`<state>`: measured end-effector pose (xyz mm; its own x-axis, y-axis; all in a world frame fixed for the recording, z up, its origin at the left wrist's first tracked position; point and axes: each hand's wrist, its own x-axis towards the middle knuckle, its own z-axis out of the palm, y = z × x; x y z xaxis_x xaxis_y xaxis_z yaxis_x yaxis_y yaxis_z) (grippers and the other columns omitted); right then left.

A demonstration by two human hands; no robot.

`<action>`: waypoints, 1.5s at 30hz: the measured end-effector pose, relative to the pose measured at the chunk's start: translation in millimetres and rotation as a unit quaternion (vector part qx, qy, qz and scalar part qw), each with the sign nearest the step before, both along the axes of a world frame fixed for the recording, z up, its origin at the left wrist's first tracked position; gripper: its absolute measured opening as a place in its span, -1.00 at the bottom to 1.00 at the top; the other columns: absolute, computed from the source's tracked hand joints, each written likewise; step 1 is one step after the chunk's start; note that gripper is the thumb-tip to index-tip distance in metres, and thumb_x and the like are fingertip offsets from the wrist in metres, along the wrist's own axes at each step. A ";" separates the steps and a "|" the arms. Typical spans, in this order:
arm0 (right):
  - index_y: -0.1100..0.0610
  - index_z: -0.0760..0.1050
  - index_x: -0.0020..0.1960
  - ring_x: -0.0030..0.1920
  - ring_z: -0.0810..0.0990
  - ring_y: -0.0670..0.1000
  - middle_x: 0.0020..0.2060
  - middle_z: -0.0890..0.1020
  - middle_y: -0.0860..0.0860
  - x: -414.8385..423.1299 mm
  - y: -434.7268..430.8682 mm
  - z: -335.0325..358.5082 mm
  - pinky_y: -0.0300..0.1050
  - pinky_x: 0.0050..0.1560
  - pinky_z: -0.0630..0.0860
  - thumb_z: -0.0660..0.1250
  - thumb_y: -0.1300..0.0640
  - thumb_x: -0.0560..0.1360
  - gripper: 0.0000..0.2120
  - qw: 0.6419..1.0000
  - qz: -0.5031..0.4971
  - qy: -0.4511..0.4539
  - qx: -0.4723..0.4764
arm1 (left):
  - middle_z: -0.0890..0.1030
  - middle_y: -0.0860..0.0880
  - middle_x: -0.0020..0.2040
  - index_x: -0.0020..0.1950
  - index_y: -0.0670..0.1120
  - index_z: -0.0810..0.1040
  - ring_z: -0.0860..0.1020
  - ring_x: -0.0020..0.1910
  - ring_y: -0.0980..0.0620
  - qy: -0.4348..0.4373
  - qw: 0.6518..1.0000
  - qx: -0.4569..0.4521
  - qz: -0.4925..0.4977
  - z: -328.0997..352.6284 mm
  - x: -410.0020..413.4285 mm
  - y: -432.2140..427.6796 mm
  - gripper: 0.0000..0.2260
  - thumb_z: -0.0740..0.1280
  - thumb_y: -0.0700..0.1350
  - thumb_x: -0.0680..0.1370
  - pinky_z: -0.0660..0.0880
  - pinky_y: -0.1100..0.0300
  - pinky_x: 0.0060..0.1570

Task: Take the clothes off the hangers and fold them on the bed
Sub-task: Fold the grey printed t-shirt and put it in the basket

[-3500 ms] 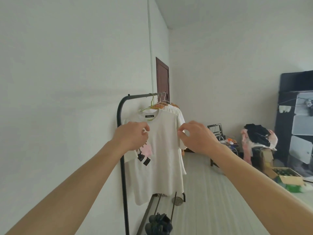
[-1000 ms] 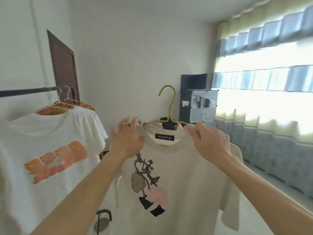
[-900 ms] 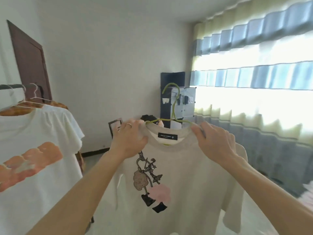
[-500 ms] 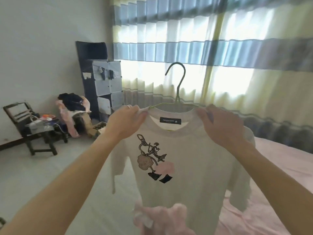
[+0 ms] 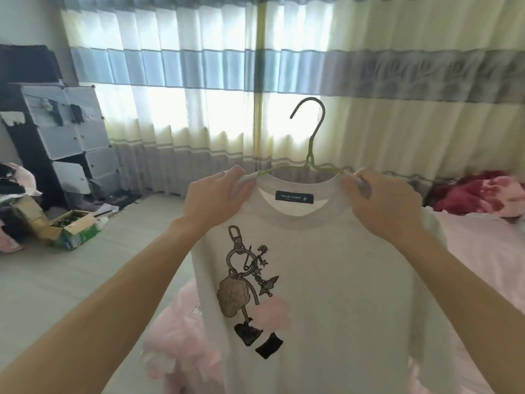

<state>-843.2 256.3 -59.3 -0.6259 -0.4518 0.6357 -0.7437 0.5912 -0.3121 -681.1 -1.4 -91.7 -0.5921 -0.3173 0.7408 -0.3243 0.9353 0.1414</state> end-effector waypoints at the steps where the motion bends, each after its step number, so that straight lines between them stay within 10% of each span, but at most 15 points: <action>1: -0.07 0.50 -0.02 -0.03 0.54 0.14 -0.26 0.50 -0.10 -10.1 2.6 1.5 0.00 -0.04 0.41 0.15 -0.26 0.60 -0.70 1.000 0.014 -0.022 -0.002 | 0.63 0.10 -0.16 0.04 0.02 0.51 0.60 -0.19 0.00 0.004 1.000 0.000 -0.016 -0.9 -15.0 2.8 -0.68 0.15 0.24 0.64 0.43 0.11 -0.25; 9: 0.16 0.44 -0.28 -0.28 0.57 0.04 -0.37 0.58 0.06 -86.9 -50.8 -7.3 -0.04 -0.21 0.47 0.14 -0.39 0.54 -0.39 0.992 0.029 -0.106 0.053 | 0.62 0.16 -0.08 0.10 0.16 0.48 0.59 -0.11 0.06 -0.041 0.993 -0.016 -0.109 -28.2 -136.5 -12.3 -0.63 0.00 0.32 0.62 0.36 0.15 -0.26; 21: 0.11 0.44 -0.32 -0.29 0.53 0.09 -0.40 0.57 0.02 -230.5 -152.6 -80.7 -0.01 -0.20 0.44 0.14 -0.24 0.62 -0.48 0.985 -0.001 -0.155 0.080 | 0.68 0.08 -0.12 0.13 0.10 0.51 0.64 -0.10 -0.02 -0.035 0.976 0.094 -0.193 -116.8 -277.1 -100.9 -0.69 0.06 0.21 0.63 0.54 0.05 -0.23; 30: 0.10 0.58 -0.08 -0.22 0.60 -0.09 -0.26 0.65 -0.09 -297.2 -160.3 -136.0 -0.23 -0.20 0.46 0.18 -0.01 0.67 -0.71 0.955 0.022 -0.295 0.031 | 0.66 0.12 0.13 0.17 0.19 0.64 0.41 0.37 0.07 -0.100 0.946 0.279 -0.130 -159.2 -357.6 -91.4 -0.72 0.15 0.17 0.67 0.08 -0.11 0.47; 38: 0.13 0.57 -0.12 -0.11 0.55 0.01 -0.25 0.65 -0.05 -348.7 -148.8 -176.2 -0.11 -0.13 0.34 0.17 0.02 0.68 -0.69 0.951 0.033 -0.308 0.017 | 0.57 0.00 -0.01 0.13 0.00 0.63 0.52 0.09 -0.08 -0.038 0.884 0.463 -0.047 -192.6 -403.8 -99.9 -0.73 0.20 0.10 0.67 0.36 0.09 0.02; 45: 0.09 0.61 -0.09 -0.03 0.50 -0.03 -0.27 0.65 -0.10 -392.3 -127.8 -198.3 -0.18 -0.09 0.27 0.22 0.05 0.66 -0.75 0.946 0.049 -0.319 -0.036 | 0.64 -0.06 -0.03 0.08 -0.05 0.62 0.58 0.04 -0.13 -0.009 0.848 0.531 0.003 -208.9 -442.8 -96.5 -0.72 0.22 0.11 0.67 0.55 -0.07 0.11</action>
<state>-1235.5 128.5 -257.6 -0.8501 -0.4971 0.1735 -0.4402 0.4903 -0.7522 -1123.9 -97.9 -300.6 -0.5963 -0.8023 0.0274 -0.3394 0.2829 0.8971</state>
